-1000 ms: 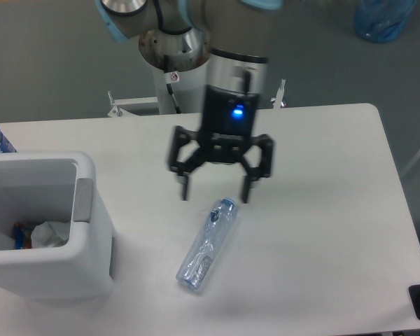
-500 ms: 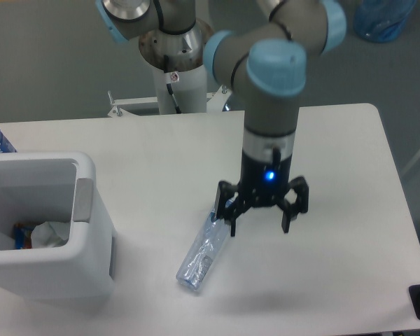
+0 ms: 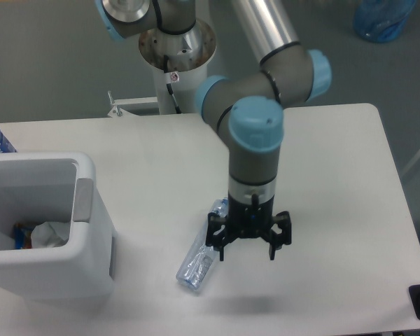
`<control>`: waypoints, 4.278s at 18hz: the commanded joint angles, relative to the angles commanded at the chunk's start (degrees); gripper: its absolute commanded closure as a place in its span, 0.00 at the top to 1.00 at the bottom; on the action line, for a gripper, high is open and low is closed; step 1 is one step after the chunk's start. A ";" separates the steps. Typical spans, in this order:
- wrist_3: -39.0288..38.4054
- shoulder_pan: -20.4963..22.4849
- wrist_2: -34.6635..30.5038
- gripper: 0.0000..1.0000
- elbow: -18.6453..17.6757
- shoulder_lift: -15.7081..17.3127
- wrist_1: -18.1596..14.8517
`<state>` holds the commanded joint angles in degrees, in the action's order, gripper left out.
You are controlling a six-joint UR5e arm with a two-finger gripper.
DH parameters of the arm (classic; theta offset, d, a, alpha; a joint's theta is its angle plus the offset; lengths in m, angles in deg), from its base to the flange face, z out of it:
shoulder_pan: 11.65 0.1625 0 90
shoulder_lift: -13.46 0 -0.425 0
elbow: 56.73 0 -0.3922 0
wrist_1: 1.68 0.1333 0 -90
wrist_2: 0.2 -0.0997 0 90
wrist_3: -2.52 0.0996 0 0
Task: Place the trash in the trash can
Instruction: 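Move the open gripper over the clear water bottle and lower it, then close the gripper on the bottle's cap end and lift it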
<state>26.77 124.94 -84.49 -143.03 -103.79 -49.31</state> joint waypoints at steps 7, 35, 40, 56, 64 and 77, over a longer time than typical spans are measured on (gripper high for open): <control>12.83 -2.82 -1.83 1.00 -6.23 -0.44 -0.27; 12.31 -7.48 -7.12 1.00 -4.40 -8.70 1.76; 12.22 -7.48 -7.38 0.97 -5.02 -8.61 1.76; 12.13 -7.48 -8.09 0.59 -5.10 -8.17 1.67; 11.26 -7.39 -7.74 0.55 -5.02 -7.21 1.49; 3.80 2.45 11.84 0.55 0.34 4.74 1.32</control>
<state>30.58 127.38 -72.64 -142.69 -99.05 -47.99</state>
